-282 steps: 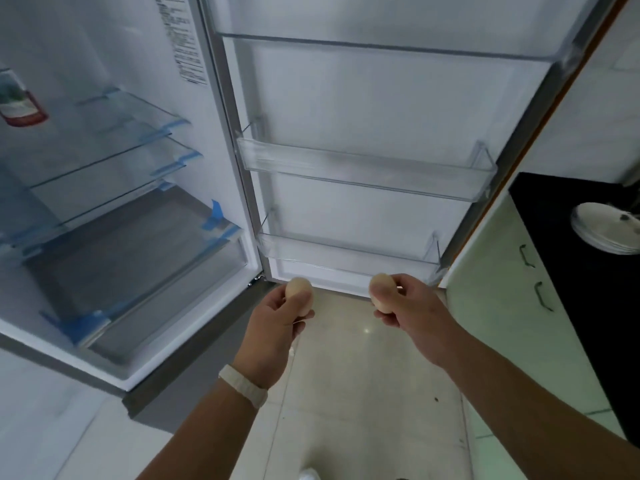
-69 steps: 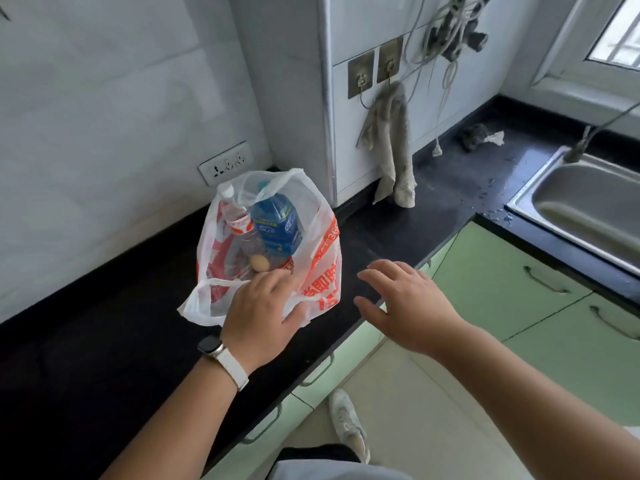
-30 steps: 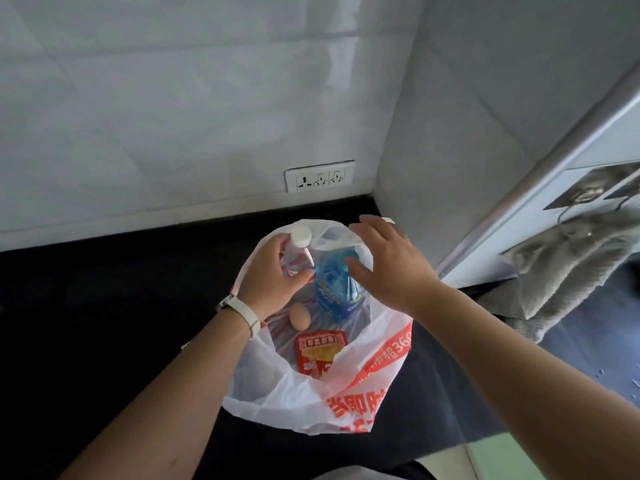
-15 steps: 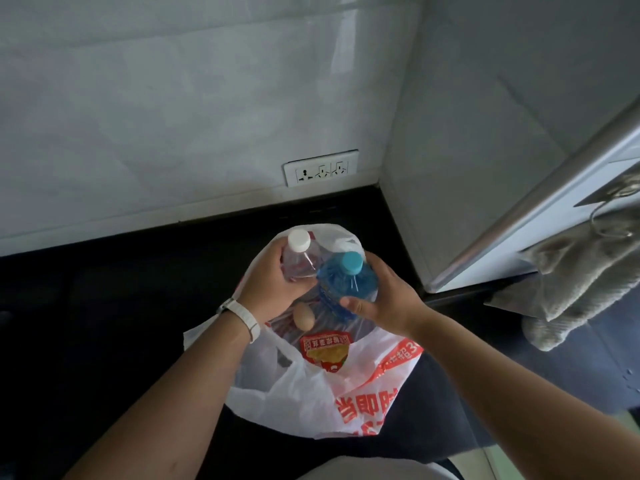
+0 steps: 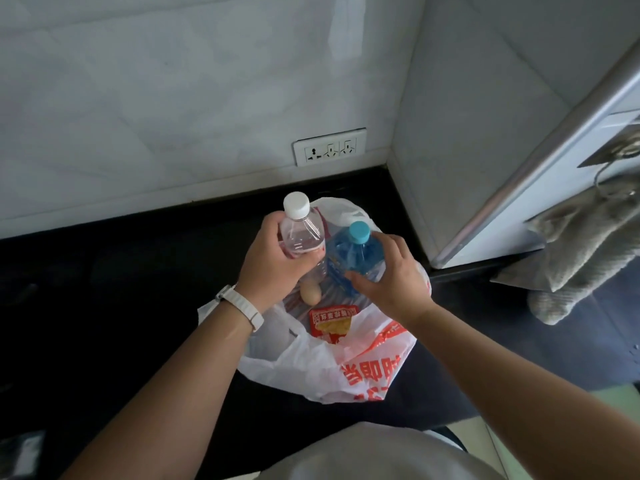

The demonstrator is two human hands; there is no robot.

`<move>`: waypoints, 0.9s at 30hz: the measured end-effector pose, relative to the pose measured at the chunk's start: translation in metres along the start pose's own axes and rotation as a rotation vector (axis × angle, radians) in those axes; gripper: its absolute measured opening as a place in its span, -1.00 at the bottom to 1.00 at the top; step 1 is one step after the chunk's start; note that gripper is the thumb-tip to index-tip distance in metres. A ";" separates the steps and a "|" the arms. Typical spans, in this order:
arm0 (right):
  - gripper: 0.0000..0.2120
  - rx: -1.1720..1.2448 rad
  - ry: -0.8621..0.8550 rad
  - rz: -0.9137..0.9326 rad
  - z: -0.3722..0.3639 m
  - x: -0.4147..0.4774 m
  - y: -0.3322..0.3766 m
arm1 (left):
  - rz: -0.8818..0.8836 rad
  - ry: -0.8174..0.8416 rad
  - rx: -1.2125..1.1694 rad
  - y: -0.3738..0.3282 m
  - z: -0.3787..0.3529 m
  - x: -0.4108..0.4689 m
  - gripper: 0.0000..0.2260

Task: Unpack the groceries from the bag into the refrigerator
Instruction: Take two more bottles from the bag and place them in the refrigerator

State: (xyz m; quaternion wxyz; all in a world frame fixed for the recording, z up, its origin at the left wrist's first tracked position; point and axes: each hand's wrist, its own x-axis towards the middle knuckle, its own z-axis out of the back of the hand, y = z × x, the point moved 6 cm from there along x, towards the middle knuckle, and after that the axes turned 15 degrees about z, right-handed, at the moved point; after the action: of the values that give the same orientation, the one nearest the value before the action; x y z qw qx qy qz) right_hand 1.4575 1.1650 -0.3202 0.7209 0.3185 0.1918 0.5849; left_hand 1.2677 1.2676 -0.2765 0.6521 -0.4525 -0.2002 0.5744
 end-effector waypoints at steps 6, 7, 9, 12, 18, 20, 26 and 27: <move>-0.14 0.096 0.056 -0.046 -0.012 -0.002 -0.007 | 0.055 -0.030 -0.073 -0.002 0.012 -0.037 -0.44; -0.14 0.109 0.060 -0.048 -0.013 -0.002 -0.009 | 0.068 -0.039 -0.089 -0.002 0.013 -0.043 -0.44; -0.12 0.123 0.072 -0.061 -0.015 -0.002 -0.011 | 0.104 -0.065 -0.119 -0.002 0.014 -0.055 -0.43; -0.13 0.133 0.056 -0.052 -0.016 -0.002 -0.013 | 0.170 -0.132 -0.159 -0.002 0.015 -0.074 -0.43; -0.20 0.113 0.048 0.072 -0.009 0.004 -0.014 | 0.262 -0.273 -0.208 -0.004 0.015 -0.123 -0.42; -0.20 0.128 0.073 0.119 -0.006 0.006 -0.015 | 0.285 -0.324 -0.207 -0.005 0.015 -0.138 -0.43; -0.31 0.322 0.097 0.230 0.017 0.008 0.000 | 0.299 -0.460 -0.228 -0.020 0.021 -0.175 -0.42; -0.34 0.362 0.104 0.247 0.022 0.008 0.007 | 0.301 -0.480 -0.238 -0.021 0.021 -0.181 -0.42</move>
State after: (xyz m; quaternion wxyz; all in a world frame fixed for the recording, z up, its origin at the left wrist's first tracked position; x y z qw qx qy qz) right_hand 1.4689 1.1683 -0.2988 0.5639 0.4334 0.2900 0.6404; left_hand 1.2161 1.1084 -0.2011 0.4362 -0.4014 -0.3452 0.7276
